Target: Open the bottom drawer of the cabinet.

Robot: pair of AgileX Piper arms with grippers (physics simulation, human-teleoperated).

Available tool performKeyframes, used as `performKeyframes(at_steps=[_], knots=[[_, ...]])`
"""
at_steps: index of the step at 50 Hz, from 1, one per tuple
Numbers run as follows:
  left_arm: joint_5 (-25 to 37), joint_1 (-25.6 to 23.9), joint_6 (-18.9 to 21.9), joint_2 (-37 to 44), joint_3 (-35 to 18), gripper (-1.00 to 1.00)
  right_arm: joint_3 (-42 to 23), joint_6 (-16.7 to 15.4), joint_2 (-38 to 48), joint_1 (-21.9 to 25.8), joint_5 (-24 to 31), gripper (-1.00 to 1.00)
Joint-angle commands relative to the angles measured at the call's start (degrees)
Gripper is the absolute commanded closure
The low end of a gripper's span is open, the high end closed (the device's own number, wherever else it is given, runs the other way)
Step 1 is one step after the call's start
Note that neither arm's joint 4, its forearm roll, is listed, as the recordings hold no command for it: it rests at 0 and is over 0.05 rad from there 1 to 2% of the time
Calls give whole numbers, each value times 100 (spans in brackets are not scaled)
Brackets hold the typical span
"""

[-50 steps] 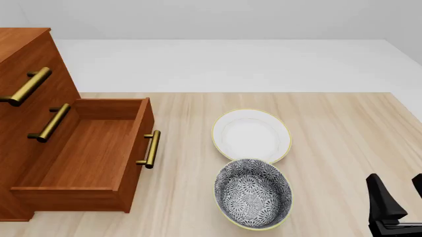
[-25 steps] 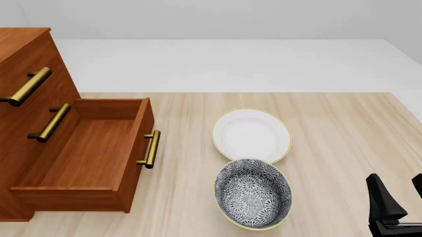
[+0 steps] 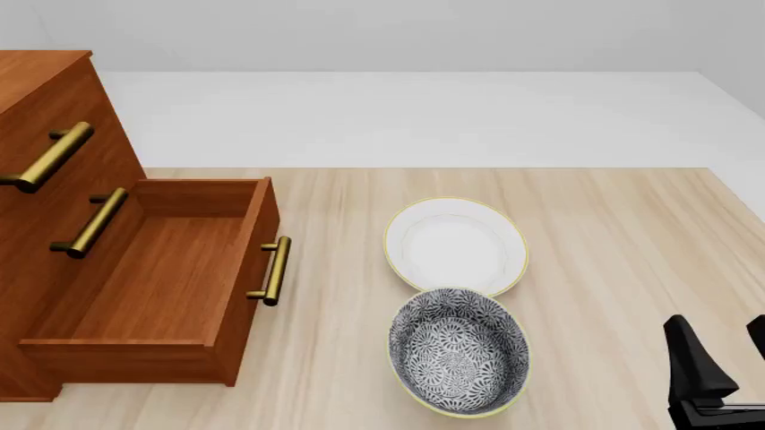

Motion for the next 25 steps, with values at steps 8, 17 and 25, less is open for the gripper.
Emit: performKeyframes(at_steps=[8,17,25], knots=[[-150,532,-33,0,-92,-100,0,0,-1,0,0,-100],[-540,473,-51,0,351,-100,0,0,1,1,0,-100],[-776,373,-47,0,615,-100,0,0,1,2,0,-100]])
